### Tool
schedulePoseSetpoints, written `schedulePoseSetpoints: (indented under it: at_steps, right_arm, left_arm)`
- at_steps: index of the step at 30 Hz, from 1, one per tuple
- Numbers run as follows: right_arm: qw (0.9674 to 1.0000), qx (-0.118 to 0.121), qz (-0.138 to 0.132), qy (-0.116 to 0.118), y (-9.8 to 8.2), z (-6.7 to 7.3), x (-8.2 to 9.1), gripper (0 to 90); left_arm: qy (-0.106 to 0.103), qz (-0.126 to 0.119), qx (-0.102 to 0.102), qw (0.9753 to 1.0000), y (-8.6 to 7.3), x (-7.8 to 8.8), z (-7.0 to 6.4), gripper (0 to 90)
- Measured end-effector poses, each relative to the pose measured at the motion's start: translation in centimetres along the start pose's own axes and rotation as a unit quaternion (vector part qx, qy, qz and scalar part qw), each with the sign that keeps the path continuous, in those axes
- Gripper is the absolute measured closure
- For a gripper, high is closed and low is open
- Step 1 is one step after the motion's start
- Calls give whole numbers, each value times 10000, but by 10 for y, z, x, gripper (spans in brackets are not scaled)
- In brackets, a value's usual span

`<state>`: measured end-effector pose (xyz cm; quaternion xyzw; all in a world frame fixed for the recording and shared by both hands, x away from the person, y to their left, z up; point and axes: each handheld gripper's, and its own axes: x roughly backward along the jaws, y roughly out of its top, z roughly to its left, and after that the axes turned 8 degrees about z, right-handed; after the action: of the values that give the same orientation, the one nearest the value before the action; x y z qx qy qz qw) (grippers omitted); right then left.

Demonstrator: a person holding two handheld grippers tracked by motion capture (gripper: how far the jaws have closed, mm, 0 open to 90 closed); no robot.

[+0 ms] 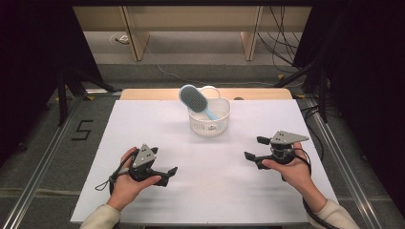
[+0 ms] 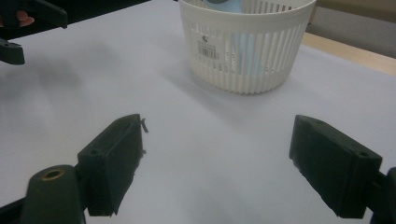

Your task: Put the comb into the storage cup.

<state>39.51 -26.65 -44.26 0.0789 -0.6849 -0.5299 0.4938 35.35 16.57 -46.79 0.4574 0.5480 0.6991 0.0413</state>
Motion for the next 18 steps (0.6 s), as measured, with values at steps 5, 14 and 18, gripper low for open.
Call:
schedulePoseSetpoints:
  at_steps: [5,14,18]
  right_arm:
    - [10000,9,11,6,-4,1,3,184]
    - [10000,16,8,-75,-13,0,10,184]
    - [9999,30,20,-100,-18,0,13,181]
  left_arm:
    - [-3,15,-6,10000,0,0,0,0]
    - [-6,11,-7,10000,0,0,0,0]
    - [-3,15,-8,10000,0,0,0,0]
